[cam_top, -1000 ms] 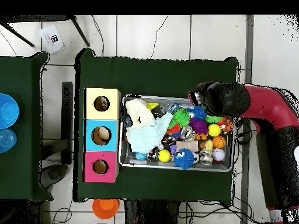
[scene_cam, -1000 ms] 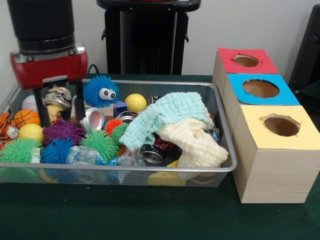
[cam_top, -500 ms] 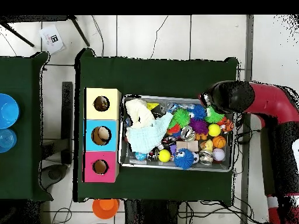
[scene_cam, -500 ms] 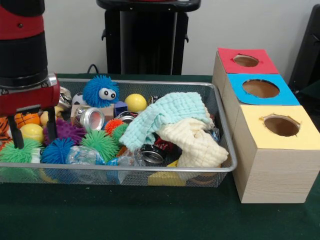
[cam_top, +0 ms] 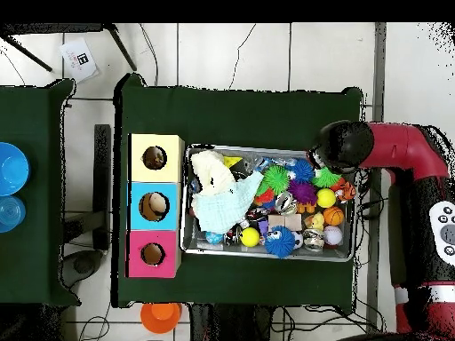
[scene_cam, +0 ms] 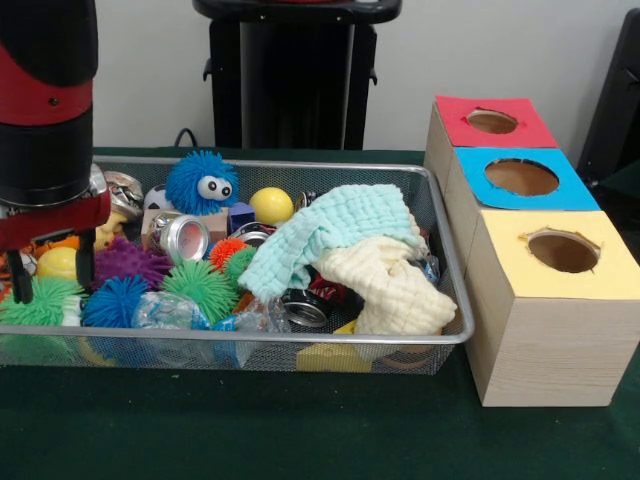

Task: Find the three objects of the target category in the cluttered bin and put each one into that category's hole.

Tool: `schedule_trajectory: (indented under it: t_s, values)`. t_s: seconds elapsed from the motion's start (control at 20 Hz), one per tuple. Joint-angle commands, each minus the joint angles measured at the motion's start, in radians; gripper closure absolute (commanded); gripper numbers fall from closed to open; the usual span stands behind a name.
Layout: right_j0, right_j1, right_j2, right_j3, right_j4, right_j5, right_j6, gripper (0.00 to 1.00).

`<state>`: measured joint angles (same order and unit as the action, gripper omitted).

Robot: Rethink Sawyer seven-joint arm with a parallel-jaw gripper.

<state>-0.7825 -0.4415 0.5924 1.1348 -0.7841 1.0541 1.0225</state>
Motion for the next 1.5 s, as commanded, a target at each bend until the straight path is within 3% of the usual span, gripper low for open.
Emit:
schedule_trajectory:
  t_s: [0.05,0.55,1.1,1.4,1.5]
  values:
    - [0.020,0.052,-0.056,-0.047,-0.082,0.116,-0.277,0.00]
    - [0.048,0.122,-0.083,-0.113,-0.114,0.154,-0.300,0.00]
    - [0.148,0.167,-0.199,-0.211,-0.259,0.278,-0.338,0.00]
    - [0.130,0.169,-0.200,-0.191,-0.236,0.270,-0.339,0.00]
    - [0.085,0.187,-0.152,-0.164,-0.163,0.222,-0.322,0.00]
